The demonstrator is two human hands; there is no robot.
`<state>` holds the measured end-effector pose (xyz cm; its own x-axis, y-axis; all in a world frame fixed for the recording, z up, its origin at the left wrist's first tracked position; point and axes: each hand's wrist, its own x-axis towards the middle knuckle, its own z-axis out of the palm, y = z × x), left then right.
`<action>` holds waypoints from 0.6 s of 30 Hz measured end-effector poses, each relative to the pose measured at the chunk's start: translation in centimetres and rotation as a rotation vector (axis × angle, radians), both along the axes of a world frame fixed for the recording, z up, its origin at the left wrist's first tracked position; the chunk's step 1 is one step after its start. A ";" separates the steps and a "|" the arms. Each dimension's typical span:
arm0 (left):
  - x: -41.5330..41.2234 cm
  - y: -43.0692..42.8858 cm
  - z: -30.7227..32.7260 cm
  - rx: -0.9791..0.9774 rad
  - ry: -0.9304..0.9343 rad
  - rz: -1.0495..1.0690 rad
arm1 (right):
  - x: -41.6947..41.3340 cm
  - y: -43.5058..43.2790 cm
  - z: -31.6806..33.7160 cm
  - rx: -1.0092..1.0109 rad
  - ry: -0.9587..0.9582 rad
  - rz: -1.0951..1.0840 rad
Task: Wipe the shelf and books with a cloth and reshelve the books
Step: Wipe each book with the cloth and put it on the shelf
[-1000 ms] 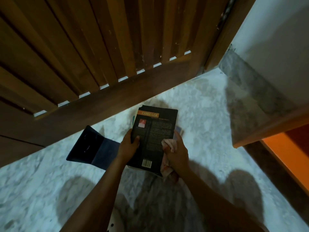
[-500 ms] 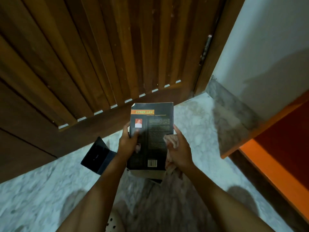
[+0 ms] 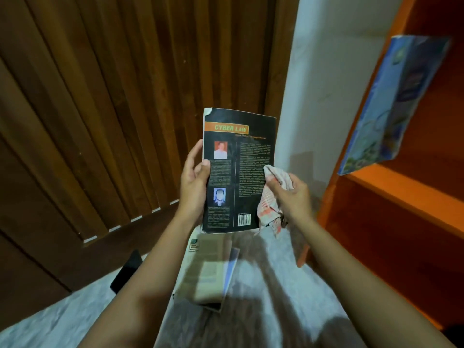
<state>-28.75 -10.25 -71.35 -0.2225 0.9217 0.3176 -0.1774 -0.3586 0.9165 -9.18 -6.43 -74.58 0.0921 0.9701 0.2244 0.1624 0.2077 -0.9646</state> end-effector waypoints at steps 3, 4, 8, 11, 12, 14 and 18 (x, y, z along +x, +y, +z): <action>1.4 -0.6 1.4 0.026 0.021 -0.032 | 1.2 -1.1 0.5 0.024 0.014 -0.020; 1.8 -0.8 1.7 0.031 0.023 -0.038 | 1.6 -1.4 0.6 0.036 0.019 -0.025; 2.6 -1.5 2.3 0.036 0.000 -0.041 | 2.4 -2.8 1.0 0.074 0.045 -0.041; 2.8 -1.8 2.4 0.028 -0.020 -0.029 | 2.5 -3.3 1.1 0.076 0.030 -0.063; 2.8 -1.9 2.3 0.031 -0.028 -0.023 | 2.5 -3.3 1.2 0.068 0.024 -0.068; 2.7 -1.9 2.2 0.034 -0.044 -0.011 | 2.5 -3.5 1.6 0.025 0.020 -0.076; 2.6 -2.2 2.1 0.020 -0.070 0.002 | 2.6 -3.8 3.0 -0.005 0.018 -0.131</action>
<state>-26.11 -12.50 -69.25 -0.2463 0.9150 0.3196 -0.2402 -0.3771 0.8945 -6.58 -10.28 -71.56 0.2219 0.9507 0.2166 0.1701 0.1810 -0.9687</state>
